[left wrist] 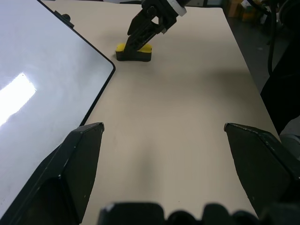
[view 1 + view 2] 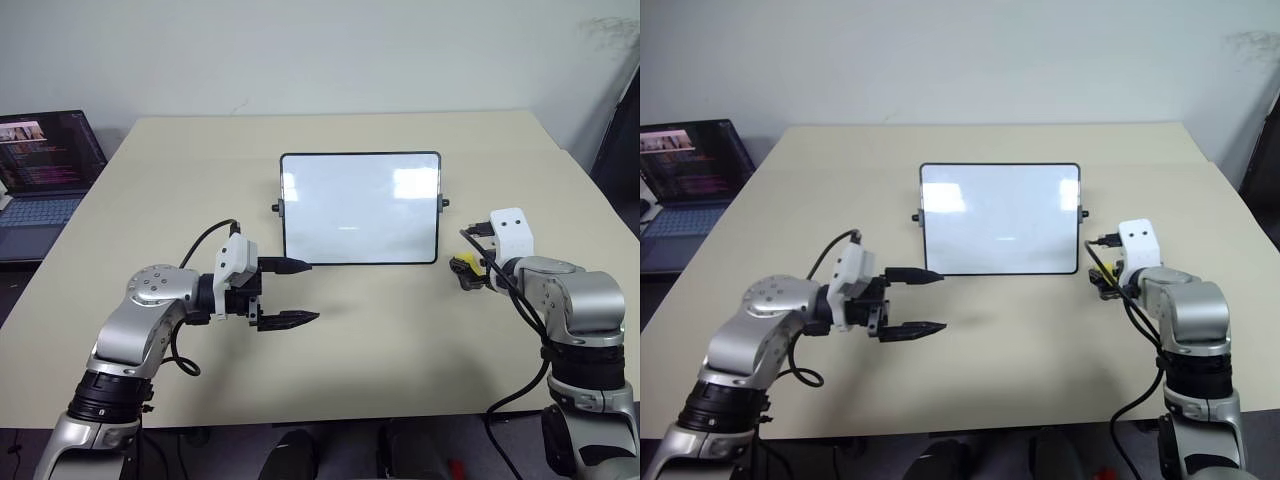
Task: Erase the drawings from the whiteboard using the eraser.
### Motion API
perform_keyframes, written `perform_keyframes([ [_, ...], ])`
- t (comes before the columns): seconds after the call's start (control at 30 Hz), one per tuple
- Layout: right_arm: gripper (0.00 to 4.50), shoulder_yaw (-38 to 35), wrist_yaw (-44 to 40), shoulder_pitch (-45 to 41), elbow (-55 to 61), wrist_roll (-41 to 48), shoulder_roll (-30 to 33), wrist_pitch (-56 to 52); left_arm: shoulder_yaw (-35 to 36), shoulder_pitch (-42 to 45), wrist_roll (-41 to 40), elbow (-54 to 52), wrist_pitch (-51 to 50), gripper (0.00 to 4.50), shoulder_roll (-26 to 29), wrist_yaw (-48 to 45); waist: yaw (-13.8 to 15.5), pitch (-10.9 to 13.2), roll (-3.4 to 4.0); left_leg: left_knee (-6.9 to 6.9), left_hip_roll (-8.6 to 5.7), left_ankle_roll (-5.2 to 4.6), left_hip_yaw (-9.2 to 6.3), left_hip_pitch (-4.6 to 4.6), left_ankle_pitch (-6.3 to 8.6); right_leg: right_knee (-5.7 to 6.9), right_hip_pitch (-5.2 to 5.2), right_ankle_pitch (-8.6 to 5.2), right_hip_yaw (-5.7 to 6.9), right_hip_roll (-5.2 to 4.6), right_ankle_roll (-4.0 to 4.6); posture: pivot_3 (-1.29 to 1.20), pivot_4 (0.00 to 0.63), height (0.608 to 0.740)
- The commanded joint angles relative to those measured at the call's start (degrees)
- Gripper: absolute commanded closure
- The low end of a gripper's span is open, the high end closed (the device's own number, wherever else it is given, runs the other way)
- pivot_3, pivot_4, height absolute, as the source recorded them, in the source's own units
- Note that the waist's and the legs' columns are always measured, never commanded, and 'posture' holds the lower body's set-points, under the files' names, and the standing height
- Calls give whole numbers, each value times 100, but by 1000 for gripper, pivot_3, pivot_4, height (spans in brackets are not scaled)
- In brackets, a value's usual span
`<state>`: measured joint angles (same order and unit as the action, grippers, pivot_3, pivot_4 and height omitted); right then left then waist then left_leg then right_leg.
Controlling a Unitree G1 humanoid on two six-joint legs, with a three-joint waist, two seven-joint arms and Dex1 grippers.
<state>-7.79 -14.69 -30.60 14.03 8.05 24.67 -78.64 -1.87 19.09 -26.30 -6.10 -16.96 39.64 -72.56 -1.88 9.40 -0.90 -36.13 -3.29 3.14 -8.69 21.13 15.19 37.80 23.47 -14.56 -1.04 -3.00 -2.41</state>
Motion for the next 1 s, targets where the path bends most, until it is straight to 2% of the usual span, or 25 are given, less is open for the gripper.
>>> perform_keyframes([
  [0.03,32,-256,136,-161,469,56,-108,-86,196,22,-219,-277,-105,0,-5,134,-2,0,0,0,1,0,0,0,0,1,0,0,0,0,0,0,150,740],
  [0.13,32,-465,290,-165,807,-2,-171,-94,382,-21,-237,-433,-110,0,-131,595,3,0,0,0,-1,0,-1,0,0,1,0,0,0,0,0,0,150,740],
  [0.23,32,-629,403,17,1167,-28,-223,54,632,-38,-315,-631,-245,0,-483,1353,10,-1,-1,-1,-1,0,-4,1,0,0,0,0,1,-4,-1,0,150,740],
  [0.5,32,-1172,663,1195,2131,-67,-534,1843,772,-1003,264,-1563,-147,0,-1239,3199,7,-3,-3,4,2,1,7,-12,1,-2,-7,-3,-14,-9,-4,0,150,740],
  [0.7,32,-1355,662,2773,2487,-162,-891,3732,542,-2042,1530,-2134,102,0,-2037,5036,31,-12,-7,2,2,1,5,-28,1,-6,-30,-8,-11,-8,-13,0,150,740],
  [0.83,32,-1260,664,3527,2443,-354,-980,4641,276,-2587,2105,-2366,251,0,-2521,5751,31,-11,-6,0,-1,1,14,-31,1,-3,-29,-10,-20,-7,-17,0,150,740],
  [1.0,32,-1275,734,4277,2394,-343,-1265,5295,148,-3207,2665,-2577,361,0,-2846,6357,34,-15,-3,1,7,1,14,-36,1,-2,-34,-24,-19,-7,-35,0,150,740],
])
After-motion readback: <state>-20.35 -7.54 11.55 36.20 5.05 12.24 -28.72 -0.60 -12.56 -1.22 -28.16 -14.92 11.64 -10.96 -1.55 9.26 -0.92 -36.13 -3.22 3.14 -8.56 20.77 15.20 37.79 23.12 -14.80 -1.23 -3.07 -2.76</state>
